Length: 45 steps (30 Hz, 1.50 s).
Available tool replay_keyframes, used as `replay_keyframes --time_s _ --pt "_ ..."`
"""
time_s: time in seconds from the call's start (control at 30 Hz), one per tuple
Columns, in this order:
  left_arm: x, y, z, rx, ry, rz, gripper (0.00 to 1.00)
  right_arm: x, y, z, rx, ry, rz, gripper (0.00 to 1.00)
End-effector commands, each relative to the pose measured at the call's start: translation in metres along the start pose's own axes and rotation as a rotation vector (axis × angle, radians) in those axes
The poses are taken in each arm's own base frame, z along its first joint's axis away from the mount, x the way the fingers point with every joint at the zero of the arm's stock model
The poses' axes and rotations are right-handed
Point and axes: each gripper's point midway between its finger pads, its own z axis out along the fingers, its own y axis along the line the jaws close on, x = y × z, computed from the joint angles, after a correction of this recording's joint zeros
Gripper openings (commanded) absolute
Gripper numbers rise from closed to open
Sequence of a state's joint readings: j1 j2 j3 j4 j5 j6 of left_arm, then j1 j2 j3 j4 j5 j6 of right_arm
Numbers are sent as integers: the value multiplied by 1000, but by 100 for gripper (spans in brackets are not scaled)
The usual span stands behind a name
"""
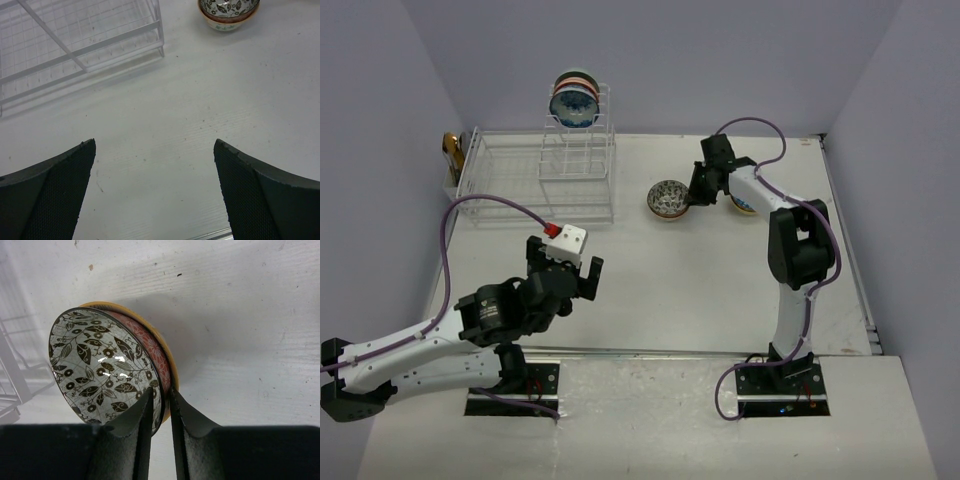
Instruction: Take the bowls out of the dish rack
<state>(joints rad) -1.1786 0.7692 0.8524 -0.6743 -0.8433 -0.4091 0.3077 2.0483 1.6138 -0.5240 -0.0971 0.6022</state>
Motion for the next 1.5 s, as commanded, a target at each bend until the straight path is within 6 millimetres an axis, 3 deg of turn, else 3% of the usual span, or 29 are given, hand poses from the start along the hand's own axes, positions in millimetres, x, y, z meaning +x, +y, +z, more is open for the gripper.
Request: replay_keyframes --time_s 0.0,0.3,0.8,1.0,1.1,1.2,1.47 --pt "-2 0 1 -8 -14 -31 100 -11 6 -13 -20 -51 -11 20" --pt "-6 -2 1 0 -27 -56 100 -4 4 -4 -31 -11 -4 15" --pt "-4 -10 4 22 -16 -49 100 -15 8 -22 -44 -49 -6 25" --pt "-3 -10 4 23 -15 -46 100 -15 -1 -22 -7 -46 -13 28" --pt "-3 -11 5 24 -13 -44 100 -15 -4 -21 4 -50 -14 26" --pt "-1 -11 5 26 -9 -40 100 -15 -5 -20 8 -51 -17 17" --pt "1 -14 7 30 1 -28 100 -18 -1 -27 -3 -65 -17 20"
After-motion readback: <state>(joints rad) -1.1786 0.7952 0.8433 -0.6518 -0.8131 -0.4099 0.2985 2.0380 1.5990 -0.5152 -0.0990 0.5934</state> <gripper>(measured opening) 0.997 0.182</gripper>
